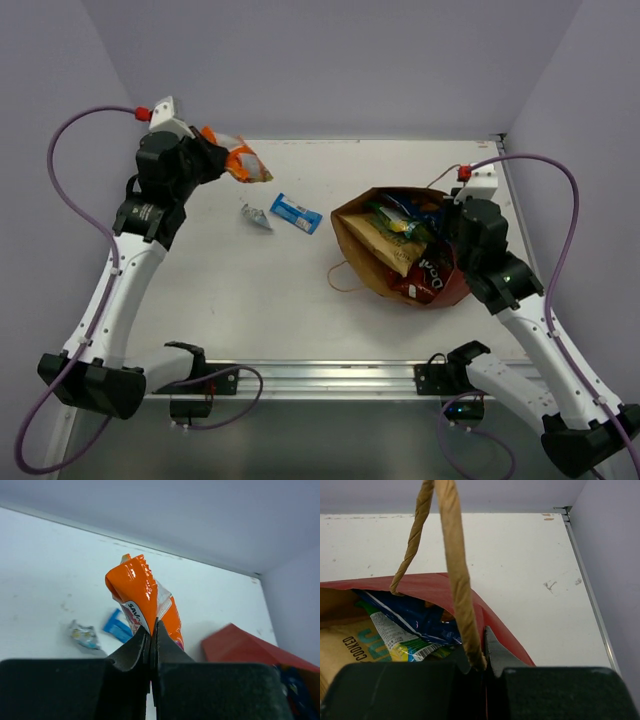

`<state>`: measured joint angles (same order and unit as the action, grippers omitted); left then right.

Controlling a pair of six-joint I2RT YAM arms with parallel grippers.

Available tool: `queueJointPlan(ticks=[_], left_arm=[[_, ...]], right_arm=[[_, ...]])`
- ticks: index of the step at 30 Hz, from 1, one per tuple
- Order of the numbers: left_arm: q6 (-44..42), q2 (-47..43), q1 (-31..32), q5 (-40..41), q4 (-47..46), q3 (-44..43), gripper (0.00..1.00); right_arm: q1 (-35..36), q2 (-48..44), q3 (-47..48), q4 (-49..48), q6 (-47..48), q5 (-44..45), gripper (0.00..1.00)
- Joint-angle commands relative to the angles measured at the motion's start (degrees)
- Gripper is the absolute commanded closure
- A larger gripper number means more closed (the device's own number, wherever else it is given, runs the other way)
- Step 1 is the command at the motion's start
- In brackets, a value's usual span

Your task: Take the snacks out of the paper bag

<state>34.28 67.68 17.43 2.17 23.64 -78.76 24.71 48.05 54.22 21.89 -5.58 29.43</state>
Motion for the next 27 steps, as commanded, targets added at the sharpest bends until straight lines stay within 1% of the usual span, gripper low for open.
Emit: queueJointPlan(ticks=[1, 2, 3, 4, 5, 6, 7, 8, 10, 11, 12, 13, 14, 15, 16, 17, 18, 19, 21, 22, 24, 25, 27], left_arm=[[-4.31, 0.69, -9.06, -4.17, -8.06, 6.67, 1.00], [-4.05, 1.22, -13.43, -5.41, -13.04, 10.61, 1.00], [-3.53, 1.84, -15.30, -6.38, -16.05, 12.82, 1.00], [-2.22, 3.23, -18.45, -8.74, -19.30, 15.11, 1.00], [-1.33, 3.94, -20.40, -9.98, -26.81, 19.65, 1.00], [-0.45, 4.82, -21.46, -10.43, -29.85, 21.96, 1.00], [1.12, 6.40, -23.21, -11.74, -35.62, 24.33, 1.00], [1.31, 7.19, -23.84, -12.28, -38.12, 28.62, 1.00], [1.05, 8.69, -24.81, -11.24, -41.90, 32.69, 1.00], [1.05, 8.96, -25.34, -10.79, -43.05, 34.27, 0.97], [1.05, 8.96, -26.04, -10.61, -42.71, 36.46, 0.92], [0.96, 7.92, -27.18, -10.00, -41.41, 37.44, 0.84], [0.79, 7.04, -27.53, -9.74, -40.96, 38.32, 0.63], [0.61, 5.72, -27.80, -9.39, -39.91, 39.20, 0.48], [-0.09, 3.10, -27.80, -8.86, -36.59, 39.04, 0.32], [-0.53, 1.85, -27.80, -8.94, -35.25, 38.60, 0.09], [-1.05, 0.54, -27.71, -9.38, -33.41, 37.99, 0.03], [-2.02, -1.30, -27.28, -10.86, -28.26, 35.28, 0.00], [-3.60, -2.02, -25.35, -12.36, -23.05, 31.32, 0.00], [-4.83, -2.72, -21.43, -13.41, -18.76, 27.82, 0.01], [-5.98, -3.60, -14.40, -13.25, -17.32, 25.16, 0.04], [-7.29, -4.04, -6.61, -12.29, -16.96, 23.93, 0.05], [-9.49, -3.70, 1.34, -11.32, -16.87, 20.85, 0.08]], right_arm=[[-0.10, -1.21, 0.98, -3.08, -1.10, -0.16, 1.00], [-0.01, -1.12, 1.07, -2.99, -1.01, -0.42, 1.00], [-0.01, -1.03, 1.15, -2.99, -1.01, -0.77, 1.00], [-0.01, -1.03, 1.15, -3.08, -0.92, -1.39, 1.00], [-0.01, -0.94, 1.15, -3.17, -0.83, -1.74, 1.00], [-0.10, -0.86, 1.24, -3.17, -0.83, -2.01, 1.00], [-0.10, -0.86, 1.24, -3.26, -0.66, -2.27, 1.00], [-0.01, -0.86, 1.16, -3.17, -0.57, -2.79, 1.00], [-0.01, -0.94, 1.07, -3.17, -0.31, -3.32, 1.00], [-0.01, -1.03, 0.89, -3.26, -0.22, -3.67, 1.00], [-0.01, -1.12, 0.89, -3.17, -0.13, -3.85, 1.00], [-0.01, -1.21, 0.89, -3.00, -0.04, -4.03, 1.00], [-0.01, -1.29, 0.80, -2.99, 0.05, -4.12, 1.00], [-0.01, -1.64, 0.72, -2.91, 0.05, -4.20, 1.00], [-0.01, -1.73, 0.72, -2.91, 0.13, -4.29, 1.00], [-0.01, -1.82, 0.98, -2.56, 0.22, -4.29, 1.00], [-0.01, -1.91, 1.15, -2.29, 0.22, -4.55, 1.00], [0.08, -1.82, 1.42, -2.03, 0.22, -4.64, 1.00], [0.08, -1.74, 2.47, -1.15, 0.22, -4.82, 1.00], [-0.01, -1.39, 2.91, -0.71, 0.14, -5.17, 1.00], [0.08, -1.21, 3.88, -0.09, 0.22, -5.70, 1.00], [0.08, -0.86, 3.97, -0.01, 0.40, -5.96, 1.00], [0.08, -0.59, 4.49, 0.34, 0.57, -6.49, 1.00]])
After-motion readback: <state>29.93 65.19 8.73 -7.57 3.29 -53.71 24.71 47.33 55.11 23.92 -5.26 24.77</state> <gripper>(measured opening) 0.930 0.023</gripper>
